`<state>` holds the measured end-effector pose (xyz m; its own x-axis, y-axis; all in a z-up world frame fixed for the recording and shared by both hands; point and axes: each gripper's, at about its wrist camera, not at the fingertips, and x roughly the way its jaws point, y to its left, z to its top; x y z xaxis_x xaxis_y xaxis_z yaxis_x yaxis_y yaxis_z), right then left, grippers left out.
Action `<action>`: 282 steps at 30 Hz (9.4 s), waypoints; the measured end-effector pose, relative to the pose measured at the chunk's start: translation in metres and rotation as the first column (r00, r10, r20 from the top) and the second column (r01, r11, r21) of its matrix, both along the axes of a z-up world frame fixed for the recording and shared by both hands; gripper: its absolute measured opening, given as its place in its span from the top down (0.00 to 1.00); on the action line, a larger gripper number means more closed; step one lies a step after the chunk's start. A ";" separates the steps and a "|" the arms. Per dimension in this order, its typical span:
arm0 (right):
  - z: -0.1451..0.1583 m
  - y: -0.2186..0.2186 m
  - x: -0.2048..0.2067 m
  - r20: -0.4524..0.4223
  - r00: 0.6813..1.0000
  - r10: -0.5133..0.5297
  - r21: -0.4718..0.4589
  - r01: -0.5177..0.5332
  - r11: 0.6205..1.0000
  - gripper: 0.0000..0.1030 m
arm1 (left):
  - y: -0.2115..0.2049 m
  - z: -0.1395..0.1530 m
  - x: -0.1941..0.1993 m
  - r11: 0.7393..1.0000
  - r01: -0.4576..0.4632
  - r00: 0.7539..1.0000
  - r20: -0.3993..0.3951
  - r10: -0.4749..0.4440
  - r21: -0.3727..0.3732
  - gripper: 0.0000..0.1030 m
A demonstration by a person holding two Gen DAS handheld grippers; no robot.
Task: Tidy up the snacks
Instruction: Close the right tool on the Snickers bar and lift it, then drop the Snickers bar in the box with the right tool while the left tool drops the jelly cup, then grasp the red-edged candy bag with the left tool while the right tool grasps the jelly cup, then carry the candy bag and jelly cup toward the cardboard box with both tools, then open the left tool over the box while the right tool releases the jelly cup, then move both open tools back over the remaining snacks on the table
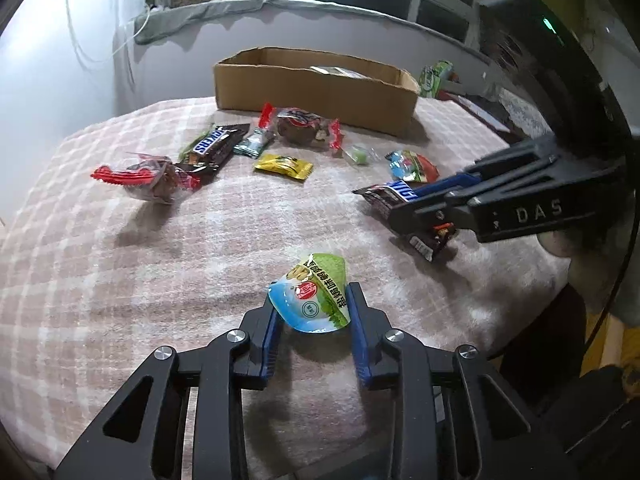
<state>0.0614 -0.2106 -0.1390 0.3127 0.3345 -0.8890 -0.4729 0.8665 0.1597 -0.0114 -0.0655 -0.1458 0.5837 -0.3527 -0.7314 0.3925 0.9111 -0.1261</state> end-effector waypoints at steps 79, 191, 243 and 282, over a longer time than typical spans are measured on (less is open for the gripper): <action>0.102 -0.088 0.113 0.286 0.918 -0.274 0.070 0.265 0.962 0.28 | -0.015 0.122 0.178 0.990 -0.018 0.991 0.131 0.037 -0.140 0.58; 0.123 -0.031 0.089 0.342 0.936 -0.079 0.012 0.080 0.997 0.62 | 0.036 0.113 0.154 0.983 -0.140 0.970 0.182 0.161 -0.122 0.63; 0.082 -0.041 0.230 0.250 0.947 -0.200 0.000 0.206 0.979 0.38 | -0.008 0.088 0.252 0.984 -0.116 0.989 0.079 0.128 -0.134 0.54; 0.077 -0.068 0.040 0.255 0.953 -0.165 0.026 0.164 0.986 0.38 | 0.020 0.043 0.106 0.984 -0.092 0.995 -0.044 0.086 -0.151 0.54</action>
